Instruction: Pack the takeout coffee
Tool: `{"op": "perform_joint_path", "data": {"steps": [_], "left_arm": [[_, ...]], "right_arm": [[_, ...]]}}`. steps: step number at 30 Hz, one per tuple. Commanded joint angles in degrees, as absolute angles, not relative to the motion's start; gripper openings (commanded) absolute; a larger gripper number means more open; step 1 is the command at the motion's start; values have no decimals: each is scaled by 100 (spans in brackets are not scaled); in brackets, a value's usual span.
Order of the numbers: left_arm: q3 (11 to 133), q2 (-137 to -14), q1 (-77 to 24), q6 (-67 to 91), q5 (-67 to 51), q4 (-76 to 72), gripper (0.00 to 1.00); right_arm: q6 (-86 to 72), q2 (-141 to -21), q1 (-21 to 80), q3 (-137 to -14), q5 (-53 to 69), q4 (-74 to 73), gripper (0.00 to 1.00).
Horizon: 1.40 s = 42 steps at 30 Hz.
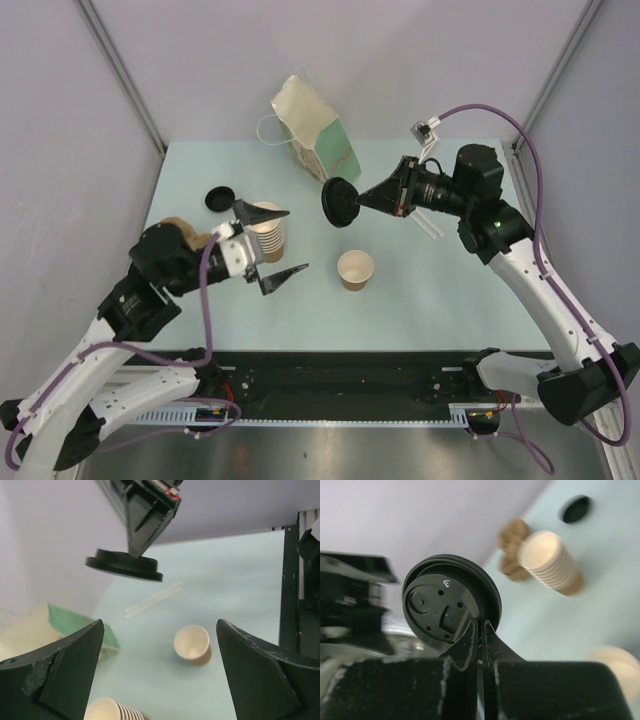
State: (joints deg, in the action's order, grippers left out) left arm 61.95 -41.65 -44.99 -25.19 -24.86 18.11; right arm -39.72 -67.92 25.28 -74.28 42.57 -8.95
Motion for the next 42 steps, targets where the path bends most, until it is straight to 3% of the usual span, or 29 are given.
{"op": "perform_joint_path", "data": {"steps": [1,5,14,16,19,20,23,26,33,42], "left_arm": [[7205,-5254,-4518,-1592,-1643,3827,99],[7743,-6028,-4518,-1398,-1679,4210,99],[7181,-6407,-4079,-777,-2899,2955,98],[6909,-6486,-3693,-327,-3374,2410,91],[6794,-6740,-3560,359,-3410,2136,70],[6820,-6828,-3560,613,-3419,2162,58],[6969,-7276,-3560,1000,-3752,2373,36],[6856,-7479,-3551,1413,-4121,2119,23],[6882,-8305,-3489,2100,-5061,1758,10],[6768,-8727,-3103,2795,-5563,1301,9]], "right_arm": [[-1111,-6978,2540,-7612,2982,-3171,0],[146,-7443,2584,-7594,2208,-3813,0],[589,-8103,2742,-7594,1459,-4122,0],[466,-8156,2742,-7603,1546,-4087,0],[352,-8244,2733,-7603,1634,-4069,0],[325,-8296,2725,-7603,1626,-4095,0],[273,-8393,2777,-7603,1600,-4183,0],[203,-8516,2979,-7603,1451,-4289,0],[105,-8587,3155,-7603,1283,-4184,0],[53,-8780,3173,-7638,1441,-4157,0]]}}
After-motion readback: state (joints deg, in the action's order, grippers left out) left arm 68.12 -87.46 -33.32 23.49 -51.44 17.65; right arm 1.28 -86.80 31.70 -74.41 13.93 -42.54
